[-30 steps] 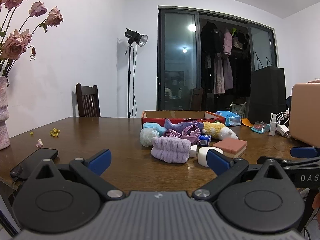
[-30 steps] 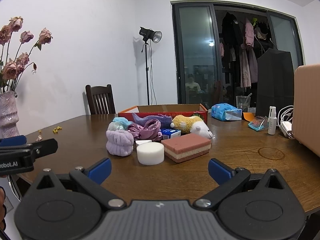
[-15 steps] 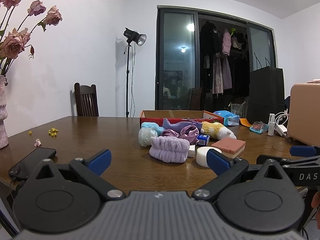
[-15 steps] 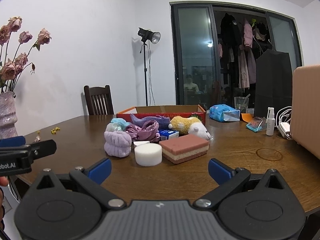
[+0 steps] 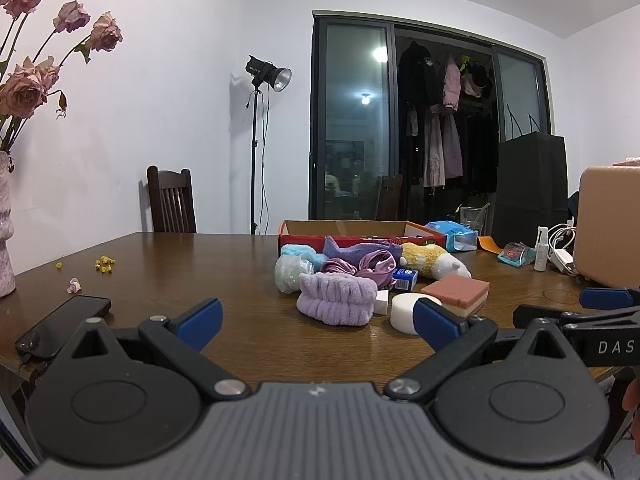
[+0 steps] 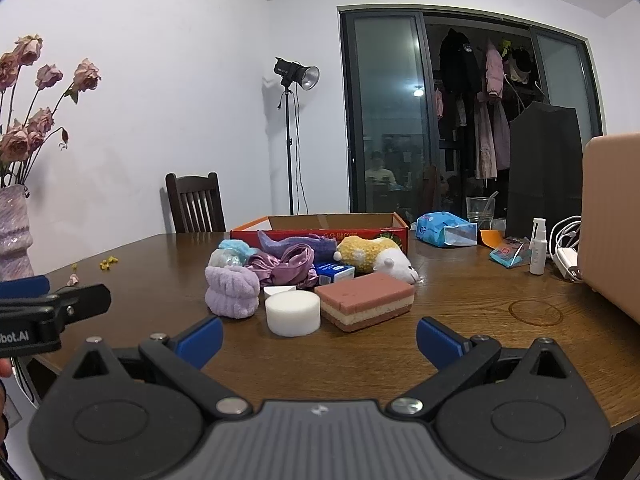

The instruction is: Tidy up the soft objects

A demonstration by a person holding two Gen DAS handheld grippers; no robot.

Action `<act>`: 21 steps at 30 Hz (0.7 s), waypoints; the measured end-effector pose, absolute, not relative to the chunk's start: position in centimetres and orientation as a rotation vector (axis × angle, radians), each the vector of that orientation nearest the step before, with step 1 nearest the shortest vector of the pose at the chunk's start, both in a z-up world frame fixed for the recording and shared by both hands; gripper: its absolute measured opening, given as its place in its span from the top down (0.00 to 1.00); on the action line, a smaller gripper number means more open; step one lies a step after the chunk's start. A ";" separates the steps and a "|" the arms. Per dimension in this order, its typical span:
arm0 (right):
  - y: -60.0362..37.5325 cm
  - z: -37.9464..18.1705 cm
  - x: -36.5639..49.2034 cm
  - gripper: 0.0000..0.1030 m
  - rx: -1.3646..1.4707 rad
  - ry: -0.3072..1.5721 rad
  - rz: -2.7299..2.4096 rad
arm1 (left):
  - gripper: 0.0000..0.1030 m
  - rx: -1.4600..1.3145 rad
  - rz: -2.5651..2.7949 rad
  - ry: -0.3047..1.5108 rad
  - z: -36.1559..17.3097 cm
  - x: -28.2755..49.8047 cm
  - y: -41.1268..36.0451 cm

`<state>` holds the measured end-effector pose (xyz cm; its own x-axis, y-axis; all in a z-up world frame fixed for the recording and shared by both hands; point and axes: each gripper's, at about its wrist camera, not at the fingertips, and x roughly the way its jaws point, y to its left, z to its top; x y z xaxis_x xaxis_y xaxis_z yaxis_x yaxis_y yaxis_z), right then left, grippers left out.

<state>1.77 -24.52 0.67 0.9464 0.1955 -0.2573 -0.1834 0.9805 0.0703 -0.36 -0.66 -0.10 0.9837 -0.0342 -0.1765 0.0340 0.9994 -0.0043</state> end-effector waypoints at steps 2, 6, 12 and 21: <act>-24.5 0.7 1.8 0.00 0.045 0.268 0.193 | 0.00 -0.001 -0.035 0.179 -0.1 -0.4 -0.7; -24.6 0.7 1.9 0.00 0.047 0.272 0.197 | 0.00 -0.001 -0.035 0.179 -0.1 -0.3 -0.7; -24.5 0.7 2.0 0.00 0.046 0.273 0.200 | 0.00 -0.005 -0.032 0.184 0.0 -0.3 -0.8; -24.2 0.4 1.8 0.00 0.046 0.280 0.201 | 0.00 -0.005 -0.033 0.188 0.0 -0.1 -0.7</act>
<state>1.85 -24.25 0.44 0.9413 0.2035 -0.2694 -0.1907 0.9789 0.0731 -0.13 -0.67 -0.03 0.9819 -0.0332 -0.1864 0.0322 0.9994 -0.0083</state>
